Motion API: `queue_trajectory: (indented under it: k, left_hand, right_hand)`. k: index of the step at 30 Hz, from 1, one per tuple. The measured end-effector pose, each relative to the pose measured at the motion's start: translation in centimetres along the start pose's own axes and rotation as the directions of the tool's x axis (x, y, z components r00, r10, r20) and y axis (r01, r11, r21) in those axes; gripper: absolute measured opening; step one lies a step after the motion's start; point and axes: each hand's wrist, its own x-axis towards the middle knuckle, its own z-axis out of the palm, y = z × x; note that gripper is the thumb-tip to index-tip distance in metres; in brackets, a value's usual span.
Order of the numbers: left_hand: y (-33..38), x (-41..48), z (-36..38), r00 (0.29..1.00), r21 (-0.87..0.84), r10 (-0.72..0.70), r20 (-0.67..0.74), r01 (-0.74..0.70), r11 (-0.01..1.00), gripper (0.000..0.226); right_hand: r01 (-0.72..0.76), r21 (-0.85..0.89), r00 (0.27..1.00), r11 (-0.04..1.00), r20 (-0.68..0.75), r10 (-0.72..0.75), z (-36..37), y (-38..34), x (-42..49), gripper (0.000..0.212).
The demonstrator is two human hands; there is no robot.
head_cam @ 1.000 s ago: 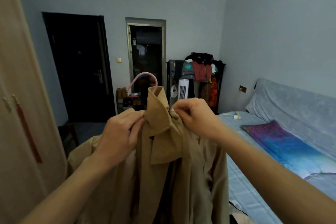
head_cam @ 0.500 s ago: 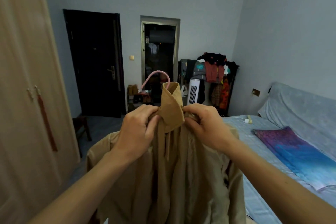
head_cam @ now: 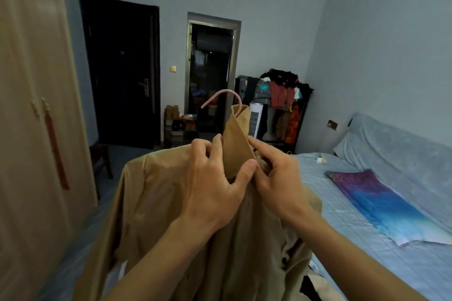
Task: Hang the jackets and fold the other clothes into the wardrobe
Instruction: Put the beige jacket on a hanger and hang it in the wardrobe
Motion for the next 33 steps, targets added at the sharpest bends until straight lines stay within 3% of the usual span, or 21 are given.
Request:
queue_trajectory:
  k: [4,7,11,15,19,23,25,29,31,33]
  left_hand:
    - [1.7,-1.4,-0.7,0.997,-0.119,-0.075,0.000,0.074,0.990,0.073]
    - [2.1,-2.3,-1.6,0.990,-0.156,-0.139,0.035,0.142,0.977,0.060]
    - [2.6,-3.3,-3.0,0.981,-0.077,-0.192,0.007,0.192,0.978,0.048]
    - [4.1,-4.4,-4.8,0.964,-0.143,-0.264,0.016,0.264,0.954,0.038]
    - [6.2,-6.8,-7.5,0.977,-0.187,-0.182,0.113,0.201,0.961,0.044]
    - [8.7,-10.0,-9.4,0.989,0.029,-0.088,0.117,0.086,0.996,0.044]
    - [9.3,-11.3,-10.4,0.994,0.111,-0.094,0.053,0.087,0.990,0.043]
    - [10.5,-14.1,-13.5,0.993,0.226,-0.074,-0.091,0.093,0.970,0.036]
    - [11.6,-15.3,-15.1,0.989,0.301,-0.021,-0.149,0.066,0.951,0.034]
    - [12.8,-16.2,-16.2,0.984,0.366,0.031,-0.175,0.036,0.930,0.034]
  right_hand:
    - [0.024,0.039,0.991,0.999,0.131,-0.029,0.0,-1.2,-1.0,0.051]
    - [-0.039,0.210,0.968,0.977,0.251,-0.015,-0.2,-2.3,-1.7,0.054]
    - [-0.140,0.417,0.911,0.898,0.411,-0.049,-0.2,-3.7,-3.2,0.065]
    - [-0.258,0.554,0.852,0.792,0.517,-0.084,-1.2,-4.6,-5.6,0.079]
    - [-0.339,0.597,0.760,0.727,0.629,-0.162,-2.6,-5.1,-8.7,0.078]
    - [-0.423,0.594,0.675,0.684,0.711,-0.200,-4.7,-6.5,-11.5,0.064]
    - [-0.319,0.601,0.704,0.733,0.668,-0.242,-5.9,-7.2,-12.7,0.052]
    - [0.012,0.657,0.893,0.754,0.332,-0.303,-8.4,-8.0,-13.7,0.011]
    - [0.175,0.533,0.948,0.827,0.136,-0.289,-8.7,-8.1,-13.0,0.008]
    - [0.268,0.316,0.942,0.910,0.112,-0.317,-7.9,-8.6,-11.8,0.025]
